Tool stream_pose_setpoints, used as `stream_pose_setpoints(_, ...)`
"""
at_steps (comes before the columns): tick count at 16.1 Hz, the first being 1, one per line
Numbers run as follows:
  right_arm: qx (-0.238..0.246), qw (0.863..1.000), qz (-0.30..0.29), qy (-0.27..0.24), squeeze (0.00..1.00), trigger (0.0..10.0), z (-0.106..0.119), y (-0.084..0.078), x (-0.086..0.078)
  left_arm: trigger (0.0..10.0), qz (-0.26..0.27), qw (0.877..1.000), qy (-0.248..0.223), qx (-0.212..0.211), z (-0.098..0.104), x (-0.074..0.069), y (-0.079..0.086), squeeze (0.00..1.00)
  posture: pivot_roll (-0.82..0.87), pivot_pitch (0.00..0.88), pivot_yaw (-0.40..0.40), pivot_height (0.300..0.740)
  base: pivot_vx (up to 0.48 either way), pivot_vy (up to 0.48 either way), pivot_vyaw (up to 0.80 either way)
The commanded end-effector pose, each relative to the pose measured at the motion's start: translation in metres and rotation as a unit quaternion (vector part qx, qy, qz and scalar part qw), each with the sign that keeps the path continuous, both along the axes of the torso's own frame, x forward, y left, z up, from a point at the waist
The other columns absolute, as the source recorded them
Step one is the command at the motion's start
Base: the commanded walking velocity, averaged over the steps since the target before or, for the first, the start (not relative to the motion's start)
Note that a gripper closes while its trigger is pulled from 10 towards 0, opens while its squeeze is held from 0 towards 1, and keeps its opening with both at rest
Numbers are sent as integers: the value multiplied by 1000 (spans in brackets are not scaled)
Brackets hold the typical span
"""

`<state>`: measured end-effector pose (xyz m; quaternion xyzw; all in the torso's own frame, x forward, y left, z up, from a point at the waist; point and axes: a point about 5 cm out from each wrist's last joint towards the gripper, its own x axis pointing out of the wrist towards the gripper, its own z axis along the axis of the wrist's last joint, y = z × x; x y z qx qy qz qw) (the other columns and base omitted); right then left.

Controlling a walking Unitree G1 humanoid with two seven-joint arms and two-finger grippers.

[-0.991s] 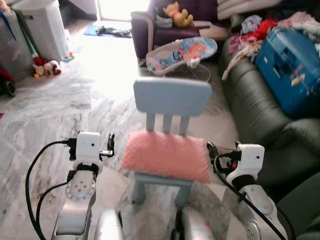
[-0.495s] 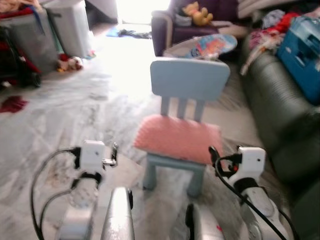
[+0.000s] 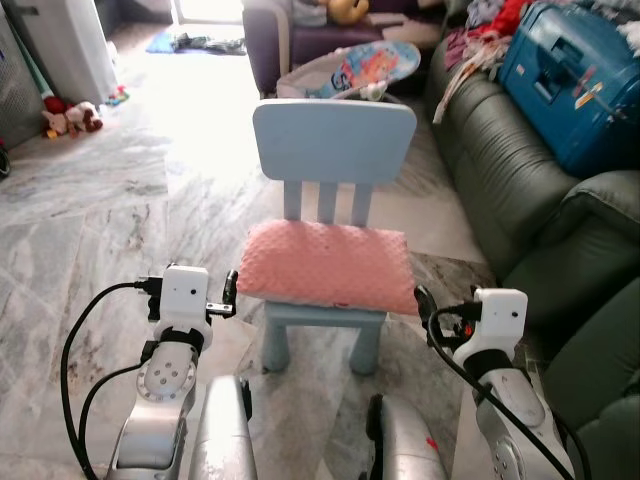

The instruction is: Move the pillow to the sofa

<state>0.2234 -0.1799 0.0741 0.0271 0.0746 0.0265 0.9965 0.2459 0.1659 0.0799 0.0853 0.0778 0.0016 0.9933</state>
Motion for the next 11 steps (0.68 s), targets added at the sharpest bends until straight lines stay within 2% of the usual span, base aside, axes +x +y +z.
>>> stream_pose_setpoints(1, 2, 1000, 1, 0, 0, 10000, 1, -1, 1, 10000, -2, 1000, -13, 0, 6, 3, 1, 0, -4, 5, -35, 589, 458, 0, 0)
stream_pose_setpoints(11, -1, 1000, 7, -1, 0, 10000, 3, 0, 1, 10000, 0, 1000, -9, 0, 4, 2, 1, 0, -8, 15, -38, 589, 456, 0, 0)
